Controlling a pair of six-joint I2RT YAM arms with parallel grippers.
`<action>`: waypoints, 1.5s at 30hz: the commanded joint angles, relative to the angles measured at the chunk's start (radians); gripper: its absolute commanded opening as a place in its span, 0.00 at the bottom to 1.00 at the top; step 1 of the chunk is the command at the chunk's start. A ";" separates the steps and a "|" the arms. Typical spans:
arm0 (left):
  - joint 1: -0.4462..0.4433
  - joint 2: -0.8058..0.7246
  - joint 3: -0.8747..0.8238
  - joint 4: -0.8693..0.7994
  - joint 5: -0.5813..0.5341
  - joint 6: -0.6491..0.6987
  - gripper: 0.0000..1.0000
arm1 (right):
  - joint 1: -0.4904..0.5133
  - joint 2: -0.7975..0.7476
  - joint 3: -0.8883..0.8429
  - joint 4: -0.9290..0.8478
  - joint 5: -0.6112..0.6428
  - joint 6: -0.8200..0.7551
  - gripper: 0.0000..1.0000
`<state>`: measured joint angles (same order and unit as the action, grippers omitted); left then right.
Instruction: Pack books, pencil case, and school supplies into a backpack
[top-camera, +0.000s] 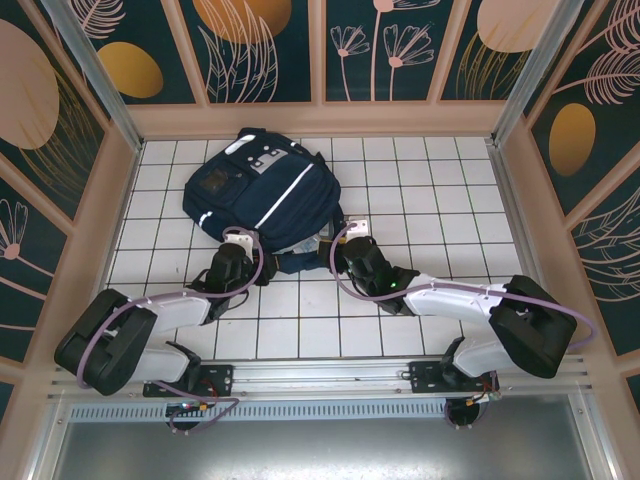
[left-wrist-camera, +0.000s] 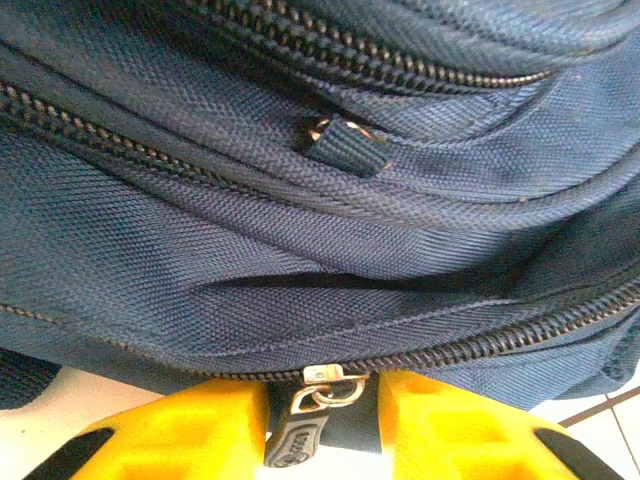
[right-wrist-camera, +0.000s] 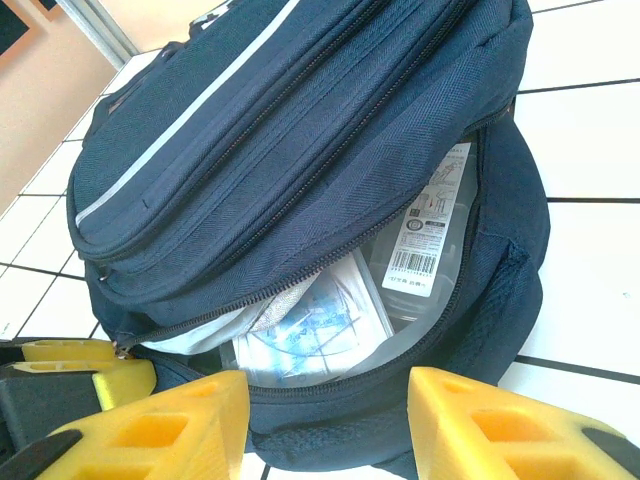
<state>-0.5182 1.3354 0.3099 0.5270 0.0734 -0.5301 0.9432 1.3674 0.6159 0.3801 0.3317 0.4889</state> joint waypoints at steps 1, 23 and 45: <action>-0.003 -0.038 -0.016 0.043 0.061 0.001 0.32 | -0.006 -0.010 -0.015 0.041 -0.005 0.019 0.46; -0.003 -0.055 -0.048 0.041 0.081 -0.074 0.00 | -0.011 0.025 0.004 0.044 -0.003 0.025 0.47; -0.085 -0.133 -0.007 -0.134 -0.041 -0.051 0.00 | -0.422 0.375 0.378 -0.055 -0.527 0.148 0.72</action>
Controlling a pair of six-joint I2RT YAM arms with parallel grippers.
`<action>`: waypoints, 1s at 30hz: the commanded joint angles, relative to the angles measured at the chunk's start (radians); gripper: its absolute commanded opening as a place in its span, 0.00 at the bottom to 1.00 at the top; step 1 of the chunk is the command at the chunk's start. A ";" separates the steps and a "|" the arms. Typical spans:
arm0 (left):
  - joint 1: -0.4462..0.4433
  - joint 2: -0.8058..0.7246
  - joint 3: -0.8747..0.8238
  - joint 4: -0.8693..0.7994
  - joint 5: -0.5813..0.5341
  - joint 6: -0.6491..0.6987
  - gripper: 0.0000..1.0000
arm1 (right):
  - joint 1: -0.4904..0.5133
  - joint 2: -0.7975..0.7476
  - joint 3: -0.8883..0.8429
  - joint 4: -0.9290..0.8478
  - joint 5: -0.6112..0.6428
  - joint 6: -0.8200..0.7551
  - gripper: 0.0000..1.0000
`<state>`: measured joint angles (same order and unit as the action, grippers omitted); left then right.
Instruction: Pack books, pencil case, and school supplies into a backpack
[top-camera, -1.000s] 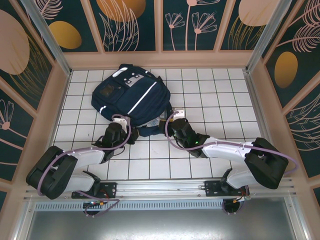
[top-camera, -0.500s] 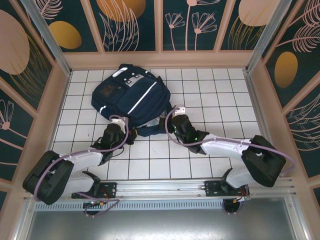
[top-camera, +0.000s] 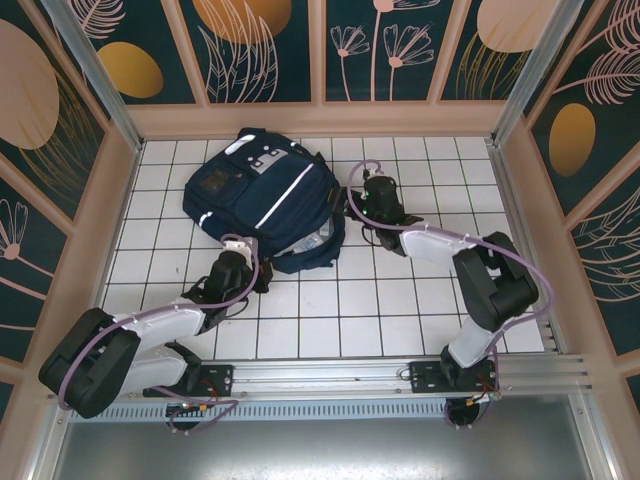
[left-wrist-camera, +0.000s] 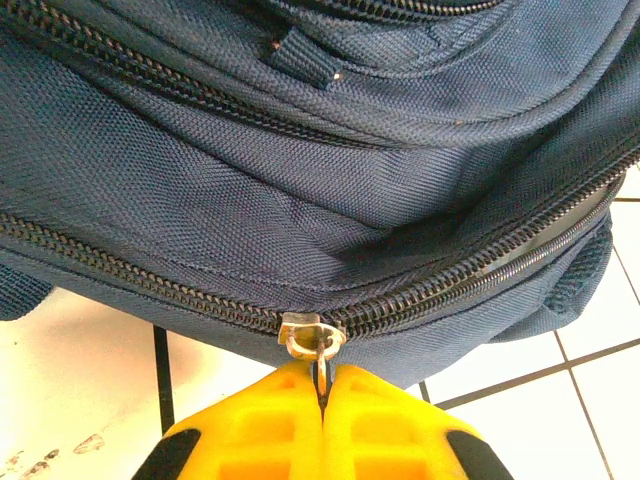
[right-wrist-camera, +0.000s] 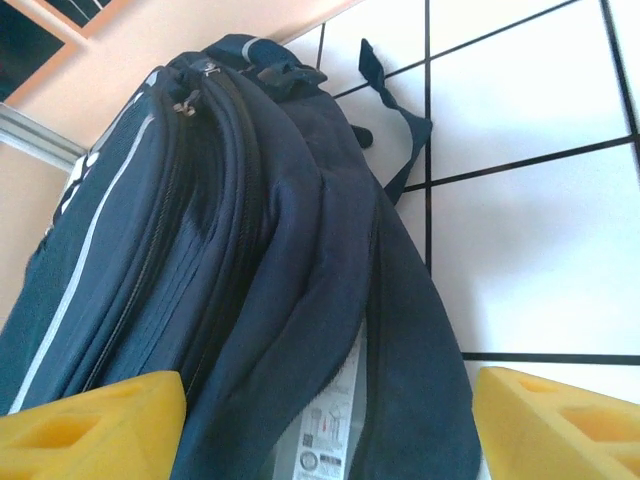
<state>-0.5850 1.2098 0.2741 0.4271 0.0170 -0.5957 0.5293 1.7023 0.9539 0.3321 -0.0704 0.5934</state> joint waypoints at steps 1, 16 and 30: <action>-0.025 -0.006 0.035 -0.037 0.017 0.014 0.00 | -0.007 0.054 0.042 0.003 -0.150 0.050 0.66; -0.203 0.051 0.161 -0.109 -0.006 -0.003 0.00 | 0.058 0.063 0.014 0.044 -0.146 0.067 0.00; -0.304 0.351 0.457 -0.085 0.031 -0.086 0.00 | 0.097 0.036 -0.039 0.072 -0.128 0.078 0.00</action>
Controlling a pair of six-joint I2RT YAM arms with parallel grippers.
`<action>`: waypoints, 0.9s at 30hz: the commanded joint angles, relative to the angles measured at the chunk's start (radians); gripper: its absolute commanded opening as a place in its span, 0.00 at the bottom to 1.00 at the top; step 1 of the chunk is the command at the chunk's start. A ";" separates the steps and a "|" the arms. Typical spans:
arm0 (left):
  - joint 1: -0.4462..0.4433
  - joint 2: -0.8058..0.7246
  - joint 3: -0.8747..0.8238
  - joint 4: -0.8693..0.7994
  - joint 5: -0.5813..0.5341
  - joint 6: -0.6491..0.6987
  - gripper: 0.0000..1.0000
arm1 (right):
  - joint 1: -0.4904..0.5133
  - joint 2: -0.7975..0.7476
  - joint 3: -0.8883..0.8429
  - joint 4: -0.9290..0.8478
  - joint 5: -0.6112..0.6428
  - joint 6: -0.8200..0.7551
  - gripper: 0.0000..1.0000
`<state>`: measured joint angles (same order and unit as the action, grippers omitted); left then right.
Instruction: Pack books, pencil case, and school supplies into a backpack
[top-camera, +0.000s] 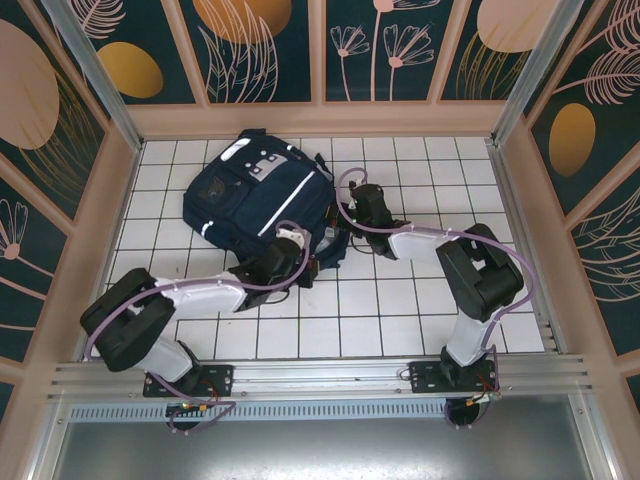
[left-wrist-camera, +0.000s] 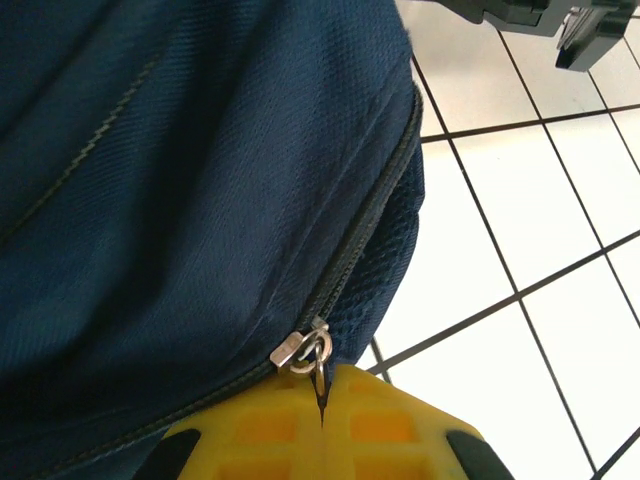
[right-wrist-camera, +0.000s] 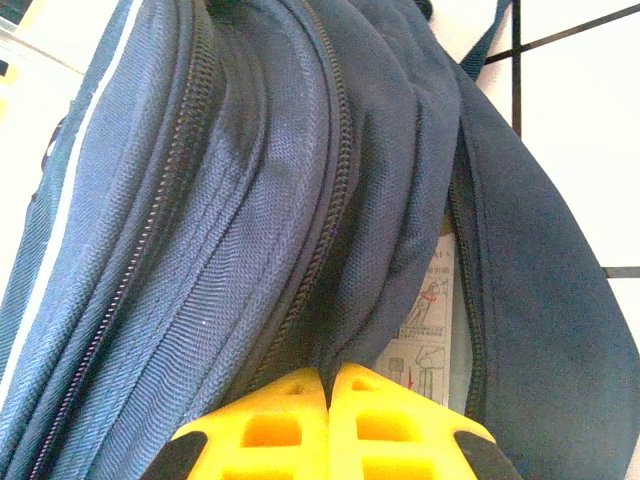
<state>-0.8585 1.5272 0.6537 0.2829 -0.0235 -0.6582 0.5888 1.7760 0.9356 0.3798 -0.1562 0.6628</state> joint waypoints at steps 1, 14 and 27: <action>-0.032 0.056 0.098 0.058 0.068 -0.037 0.00 | 0.042 -0.040 -0.024 0.026 -0.043 0.011 0.00; -0.034 0.099 0.156 -0.011 -0.009 -0.088 0.16 | 0.033 -0.122 -0.067 -0.017 0.054 -0.037 0.47; -0.034 0.143 0.207 0.060 0.066 -0.098 0.33 | -0.036 -0.385 -0.274 -0.059 0.198 -0.043 0.56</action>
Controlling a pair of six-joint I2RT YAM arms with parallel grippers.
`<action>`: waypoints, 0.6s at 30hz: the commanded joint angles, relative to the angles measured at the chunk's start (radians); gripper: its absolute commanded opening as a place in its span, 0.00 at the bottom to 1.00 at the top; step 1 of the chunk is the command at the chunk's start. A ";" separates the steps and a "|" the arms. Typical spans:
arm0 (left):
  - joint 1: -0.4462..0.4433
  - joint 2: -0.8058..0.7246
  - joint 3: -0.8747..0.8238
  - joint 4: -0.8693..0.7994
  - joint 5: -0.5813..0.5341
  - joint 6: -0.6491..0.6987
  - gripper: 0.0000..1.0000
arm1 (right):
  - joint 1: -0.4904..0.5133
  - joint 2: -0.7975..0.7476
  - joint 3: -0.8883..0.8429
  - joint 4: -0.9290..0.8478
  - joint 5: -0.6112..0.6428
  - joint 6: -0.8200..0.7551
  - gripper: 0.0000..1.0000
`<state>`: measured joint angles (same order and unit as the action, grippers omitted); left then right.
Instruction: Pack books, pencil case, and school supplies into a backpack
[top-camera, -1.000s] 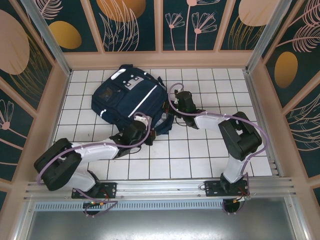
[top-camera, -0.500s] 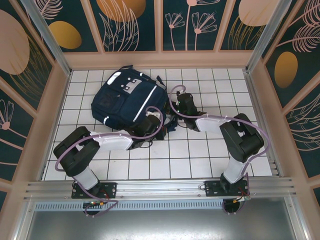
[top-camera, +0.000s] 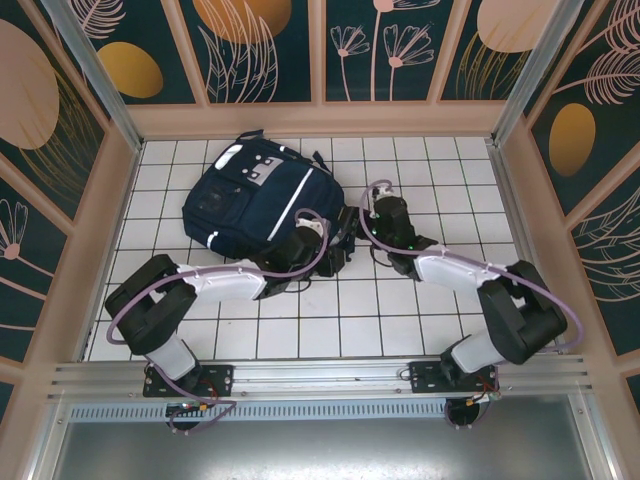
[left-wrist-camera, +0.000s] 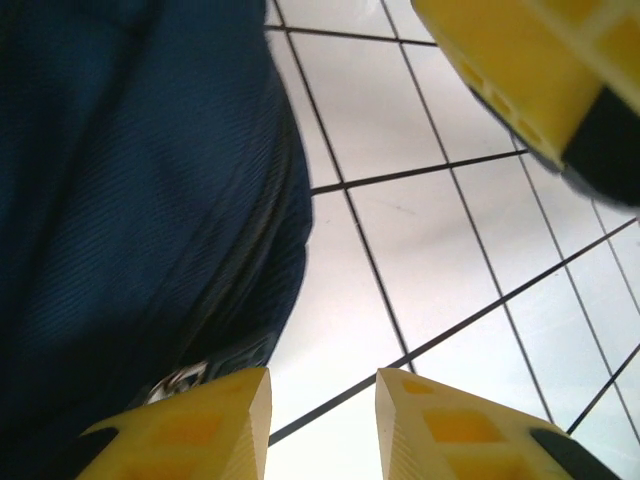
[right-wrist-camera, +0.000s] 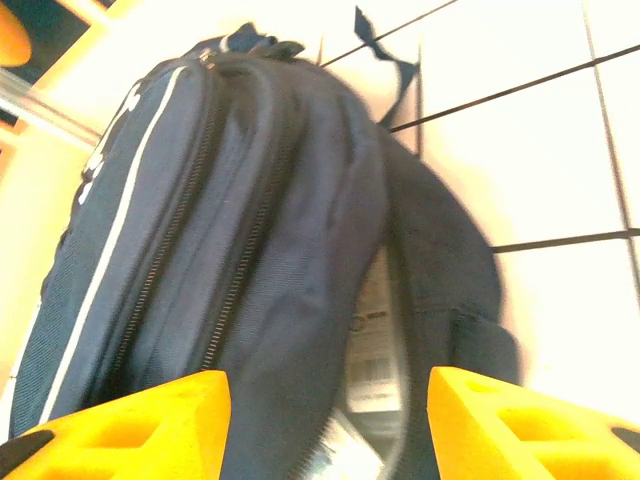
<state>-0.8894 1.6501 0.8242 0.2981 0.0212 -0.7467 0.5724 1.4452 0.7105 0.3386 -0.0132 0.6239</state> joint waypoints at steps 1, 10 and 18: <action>-0.002 0.015 0.036 0.041 0.015 -0.006 0.33 | -0.020 -0.066 -0.062 -0.022 0.054 -0.005 0.55; -0.002 -0.178 -0.028 -0.155 -0.175 -0.002 0.37 | -0.019 -0.137 -0.152 0.048 -0.140 -0.188 0.52; 0.022 -0.306 -0.133 -0.289 -0.346 -0.107 0.38 | 0.055 -0.057 -0.169 0.106 -0.291 -0.378 0.47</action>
<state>-0.8814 1.3624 0.7399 0.0868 -0.2462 -0.7967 0.5934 1.3518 0.5468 0.3820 -0.2249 0.3588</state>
